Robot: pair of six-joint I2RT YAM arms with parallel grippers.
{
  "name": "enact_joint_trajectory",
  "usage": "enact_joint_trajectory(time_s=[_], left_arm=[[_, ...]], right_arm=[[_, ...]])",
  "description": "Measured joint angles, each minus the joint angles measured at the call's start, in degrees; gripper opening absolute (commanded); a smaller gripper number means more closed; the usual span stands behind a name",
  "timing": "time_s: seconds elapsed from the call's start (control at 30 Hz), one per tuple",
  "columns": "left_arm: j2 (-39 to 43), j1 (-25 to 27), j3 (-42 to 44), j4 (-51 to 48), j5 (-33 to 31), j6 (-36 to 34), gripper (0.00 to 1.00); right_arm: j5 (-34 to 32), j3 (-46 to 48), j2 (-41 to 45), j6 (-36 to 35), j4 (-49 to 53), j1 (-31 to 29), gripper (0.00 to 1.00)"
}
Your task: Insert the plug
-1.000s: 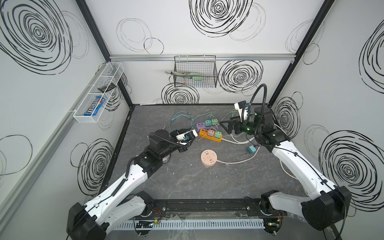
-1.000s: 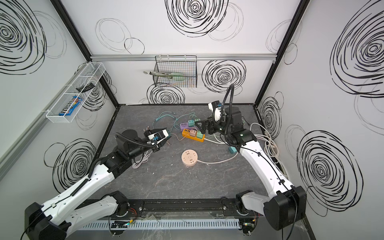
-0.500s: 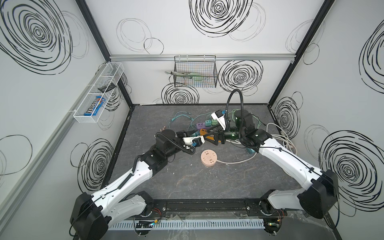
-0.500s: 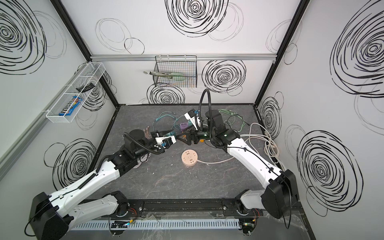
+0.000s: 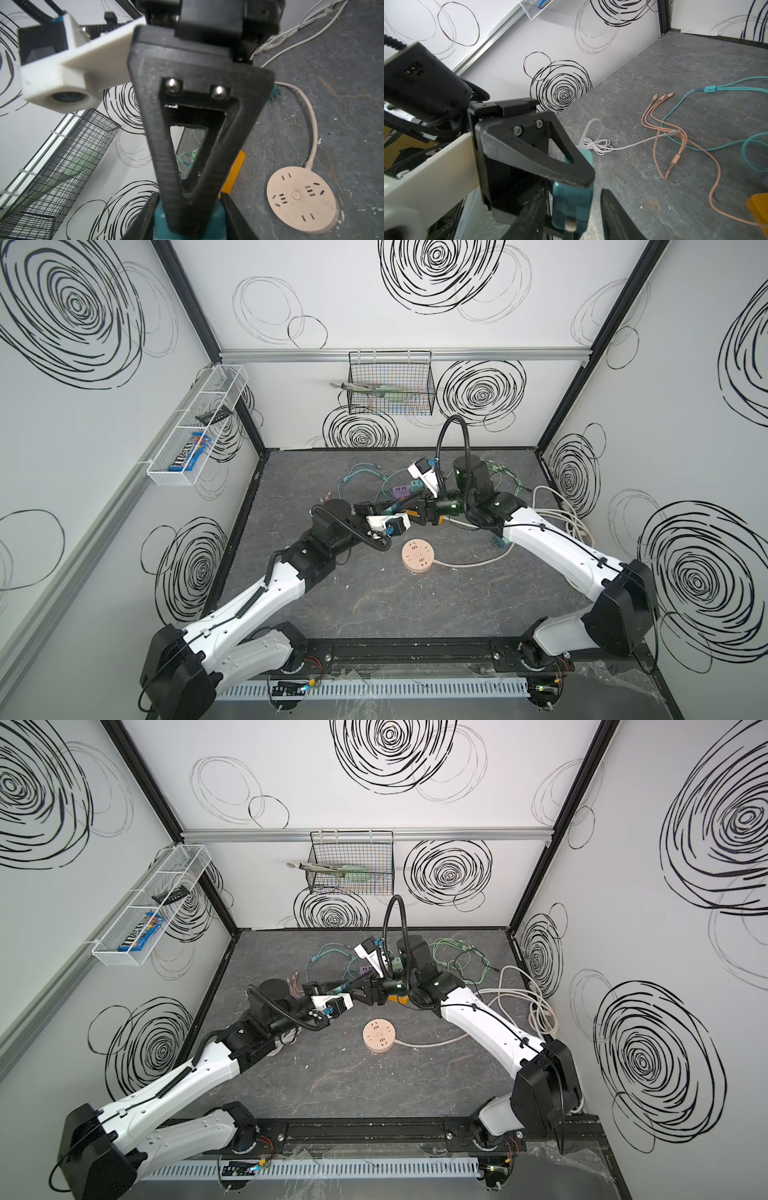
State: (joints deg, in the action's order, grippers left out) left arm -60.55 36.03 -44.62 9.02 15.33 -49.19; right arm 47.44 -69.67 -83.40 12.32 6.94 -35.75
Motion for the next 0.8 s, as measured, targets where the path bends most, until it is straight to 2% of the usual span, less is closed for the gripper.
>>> enact_joint_trajectory(time_s=[0.23,0.3,0.37,0.47,0.53,0.6,0.7,0.73,0.8], left_arm=[[0.0,0.09,-0.02,-0.11,-0.22,0.02,0.0],[0.0,0.09,-0.04,-0.42,-0.55,-0.02,0.0],[-0.02,0.07,-0.04,-0.94,-1.22,-0.35,0.02],[-0.24,0.07,-0.04,-1.22,-1.92,-0.31,0.19],[-0.35,0.07,-0.04,-0.94,-2.16,0.42,0.47],[-0.35,0.09,-0.02,0.07,-2.78,3.56,0.78],[0.28,0.07,-0.02,3.26,-4.46,12.7,1.0],[0.81,0.07,-0.02,3.26,-5.01,15.45,0.96],[2.21,0.07,-0.02,3.5,-6.32,22.16,0.96]], right_arm=[[0.39,-0.02,-0.37,-0.74,0.2,-0.31,0.37],[0.61,-0.07,-0.68,-0.79,0.2,-0.31,0.3],[0.85,-0.59,-1.36,-0.46,0.68,-0.28,0.18],[0.52,-0.92,-1.81,-0.24,1.14,-0.31,0.06],[-0.07,-0.9,-1.73,-0.13,0.96,-0.26,0.0],[-0.68,-0.22,-1.18,0.07,-0.44,0.15,0.0],[-1.99,2.84,0.72,0.31,-2.97,1.25,0.0],[-2.34,3.61,1.25,0.39,-3.65,1.75,0.0],[-3.3,5.51,2.54,0.55,-5.09,2.93,0.0]])
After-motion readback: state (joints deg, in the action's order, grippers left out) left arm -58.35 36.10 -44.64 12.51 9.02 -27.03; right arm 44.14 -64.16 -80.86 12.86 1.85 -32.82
